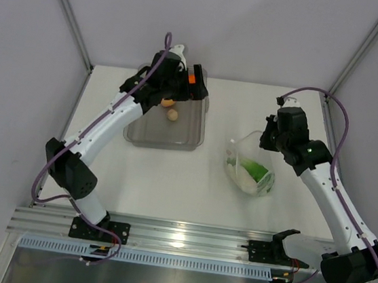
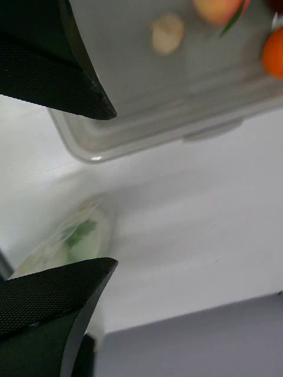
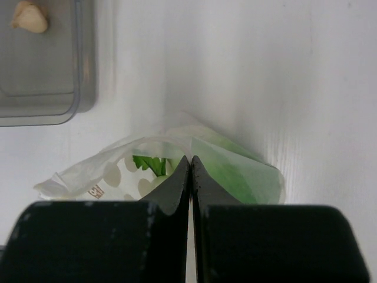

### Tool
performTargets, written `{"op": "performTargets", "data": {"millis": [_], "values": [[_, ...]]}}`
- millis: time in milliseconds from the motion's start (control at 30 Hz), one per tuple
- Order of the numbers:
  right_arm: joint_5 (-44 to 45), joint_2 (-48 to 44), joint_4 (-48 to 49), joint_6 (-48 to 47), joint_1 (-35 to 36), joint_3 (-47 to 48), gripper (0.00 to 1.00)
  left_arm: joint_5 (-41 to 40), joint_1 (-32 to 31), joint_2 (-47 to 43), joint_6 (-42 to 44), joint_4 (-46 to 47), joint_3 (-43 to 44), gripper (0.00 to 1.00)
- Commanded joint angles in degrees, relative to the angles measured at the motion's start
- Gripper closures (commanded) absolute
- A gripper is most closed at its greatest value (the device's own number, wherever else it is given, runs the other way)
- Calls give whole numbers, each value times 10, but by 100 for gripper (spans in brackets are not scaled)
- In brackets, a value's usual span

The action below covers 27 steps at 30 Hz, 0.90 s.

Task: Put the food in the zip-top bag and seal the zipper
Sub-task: Adjust the zipper food storage bag at the center of the board, then pick up the fake fruit from the bin.

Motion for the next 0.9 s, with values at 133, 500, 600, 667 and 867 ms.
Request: {"op": "performTargets", "data": {"millis": [133,500,600,667,867], "values": [[-68,12,58,6,1,-28,100,-78,89,128,131,-27,131,0],[-61,12,63,0,4,-61,100,-94,114,297,415,-98,289,1],[-64,19,69,0,4,-64,100,-97,124,320,429,-105,294,1],[-71,26,73,2,4,-64,100,-108,126,340,435,-112,302,1],[-78,40,86,3,10,-64,100,-76,148,377,423,-137,325,1]]}}
